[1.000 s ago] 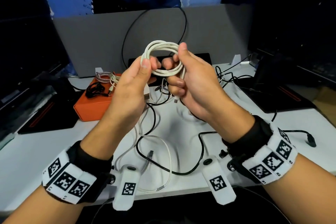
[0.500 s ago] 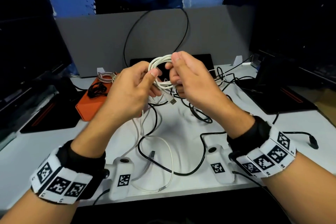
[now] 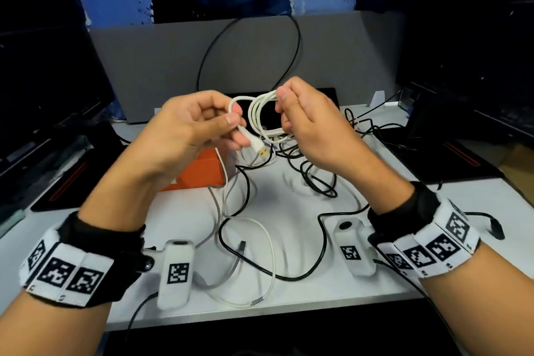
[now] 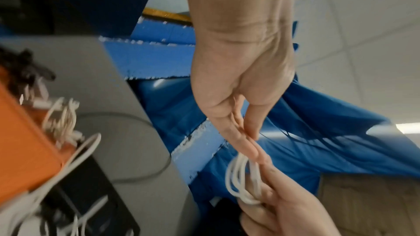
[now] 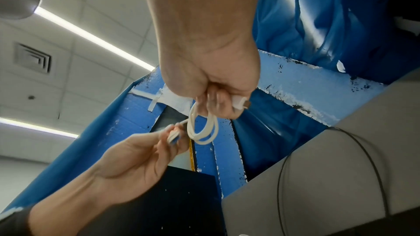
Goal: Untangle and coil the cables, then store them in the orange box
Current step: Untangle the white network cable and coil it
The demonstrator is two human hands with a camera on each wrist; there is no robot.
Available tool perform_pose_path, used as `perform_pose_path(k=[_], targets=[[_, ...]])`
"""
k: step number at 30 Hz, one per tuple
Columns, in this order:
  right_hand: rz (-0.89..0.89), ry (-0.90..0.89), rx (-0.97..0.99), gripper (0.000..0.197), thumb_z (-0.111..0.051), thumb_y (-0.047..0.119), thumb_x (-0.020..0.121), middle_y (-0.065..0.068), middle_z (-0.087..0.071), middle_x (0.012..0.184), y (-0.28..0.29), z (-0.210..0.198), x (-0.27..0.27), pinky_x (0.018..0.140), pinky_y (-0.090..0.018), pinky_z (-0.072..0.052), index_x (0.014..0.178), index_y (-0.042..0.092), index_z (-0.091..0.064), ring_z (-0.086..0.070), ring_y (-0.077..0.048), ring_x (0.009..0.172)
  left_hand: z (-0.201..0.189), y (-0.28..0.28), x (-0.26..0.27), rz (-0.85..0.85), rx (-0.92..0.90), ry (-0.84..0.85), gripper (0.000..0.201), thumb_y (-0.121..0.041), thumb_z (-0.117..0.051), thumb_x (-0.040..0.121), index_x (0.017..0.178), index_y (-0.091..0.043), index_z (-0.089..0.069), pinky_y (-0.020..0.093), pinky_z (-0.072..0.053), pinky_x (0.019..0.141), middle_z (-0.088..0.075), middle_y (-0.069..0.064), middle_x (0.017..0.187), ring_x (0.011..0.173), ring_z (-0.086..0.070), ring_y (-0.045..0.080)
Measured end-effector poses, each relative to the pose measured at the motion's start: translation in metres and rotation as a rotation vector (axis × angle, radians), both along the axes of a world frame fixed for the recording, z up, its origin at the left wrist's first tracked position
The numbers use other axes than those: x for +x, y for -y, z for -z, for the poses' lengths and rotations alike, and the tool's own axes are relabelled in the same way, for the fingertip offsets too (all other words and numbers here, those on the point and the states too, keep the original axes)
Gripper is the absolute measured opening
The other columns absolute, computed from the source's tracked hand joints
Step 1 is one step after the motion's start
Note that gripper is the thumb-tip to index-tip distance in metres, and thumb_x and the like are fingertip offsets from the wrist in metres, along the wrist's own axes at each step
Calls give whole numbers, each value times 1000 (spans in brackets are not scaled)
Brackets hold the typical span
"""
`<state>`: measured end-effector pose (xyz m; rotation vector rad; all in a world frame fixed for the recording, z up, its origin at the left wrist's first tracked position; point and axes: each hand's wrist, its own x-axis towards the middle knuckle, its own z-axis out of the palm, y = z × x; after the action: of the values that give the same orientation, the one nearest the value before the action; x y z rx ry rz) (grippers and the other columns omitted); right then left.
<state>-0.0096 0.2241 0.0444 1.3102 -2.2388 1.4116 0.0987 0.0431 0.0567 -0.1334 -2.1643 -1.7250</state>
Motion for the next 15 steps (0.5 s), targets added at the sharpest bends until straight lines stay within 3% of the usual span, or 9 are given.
perform_pose_path(k=[2,4,7,11,15], targets=[[33,-46,9,29,-34,37,112,-4,-58,69,3,3,3,62,-45,-46,94,20,-49,-52,-15,61,2,-7,-3,8,182,-61,14,-12,-63,88,99,-4,-63,23,-62,75,-75,9,83,80,-76,18],[63,-68,8,28,-33,38,112,-9,-62,74,6,5,5,67,-51,-48,98,19,-49,-56,-22,67,7,-14,-6,-38,277,-126,12,-13,-64,88,98,-6,-64,22,-61,74,-75,8,85,82,-76,17],[89,-70,10,28,-33,39,111,-8,-61,73,6,6,8,66,-52,-48,102,18,-49,-57,-24,67,13,-26,-9,-193,179,-222,10,-8,-66,95,104,-3,-65,25,-61,77,-76,8,90,88,-77,22],[66,-6,-51,29,-35,36,112,-4,-59,69,6,6,9,63,-46,-48,104,15,-53,-57,-22,67,16,-34,-9,-300,44,-294,4,-6,-66,97,100,-5,-64,29,-61,77,-76,14,91,86,-77,23],[-6,128,-139,28,-37,32,112,9,-53,65,12,11,11,60,-26,-41,100,17,-57,-48,-4,59,19,-33,-8,-426,-149,-386,12,-14,-73,94,91,-19,-64,28,-58,68,-72,7,85,73,-71,18]])
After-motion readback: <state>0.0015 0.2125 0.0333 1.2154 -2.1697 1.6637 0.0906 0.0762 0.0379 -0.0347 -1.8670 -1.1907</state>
